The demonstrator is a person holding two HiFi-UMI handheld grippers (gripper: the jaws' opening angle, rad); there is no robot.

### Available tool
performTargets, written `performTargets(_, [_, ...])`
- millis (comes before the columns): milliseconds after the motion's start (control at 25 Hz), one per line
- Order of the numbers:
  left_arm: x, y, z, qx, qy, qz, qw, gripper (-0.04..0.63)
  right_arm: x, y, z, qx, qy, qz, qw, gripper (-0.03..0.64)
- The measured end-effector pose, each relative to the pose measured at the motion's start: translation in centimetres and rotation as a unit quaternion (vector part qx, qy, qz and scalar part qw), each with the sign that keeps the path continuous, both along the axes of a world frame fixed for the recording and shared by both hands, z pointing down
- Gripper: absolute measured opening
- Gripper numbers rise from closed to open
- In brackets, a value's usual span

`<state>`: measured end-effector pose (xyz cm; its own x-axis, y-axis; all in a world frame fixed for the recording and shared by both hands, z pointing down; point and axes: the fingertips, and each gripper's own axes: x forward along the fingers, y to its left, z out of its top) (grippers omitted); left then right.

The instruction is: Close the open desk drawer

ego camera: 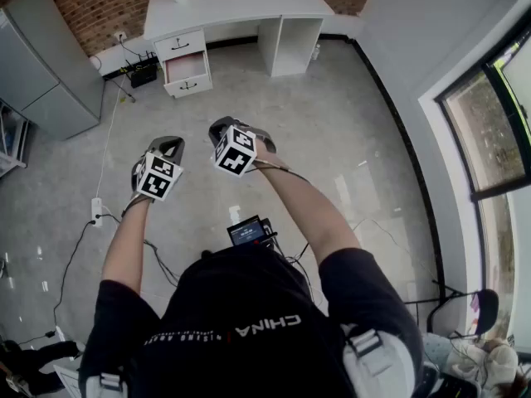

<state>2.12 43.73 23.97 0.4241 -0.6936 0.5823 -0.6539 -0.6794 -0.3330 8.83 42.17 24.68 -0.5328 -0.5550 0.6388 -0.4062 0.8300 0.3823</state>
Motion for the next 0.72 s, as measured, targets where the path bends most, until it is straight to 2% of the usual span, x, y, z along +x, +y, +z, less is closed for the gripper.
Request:
performTargets(160, [-0.8,-0.5,-0.3,-0.008,0.001,-0.008,0.9999,0.012,-0.9,-1.4,-0.7,0.001,-0.014,0.001,1.000,0.015])
performTargets(400, [-0.3,-0.6,0.6,-0.011,-0.009,0.005,0.9999,0.012,-0.8,-1.5,-0.7,-0.008,-0.036,0.012,0.999,0.015])
performTargets(720, [0.6,-0.3,1.1,-0.020,-0.010,0.016,0.9996,0.012,-0.2,-1.0,-0.6,-0.009,-0.035,0.009,0.999,0.015])
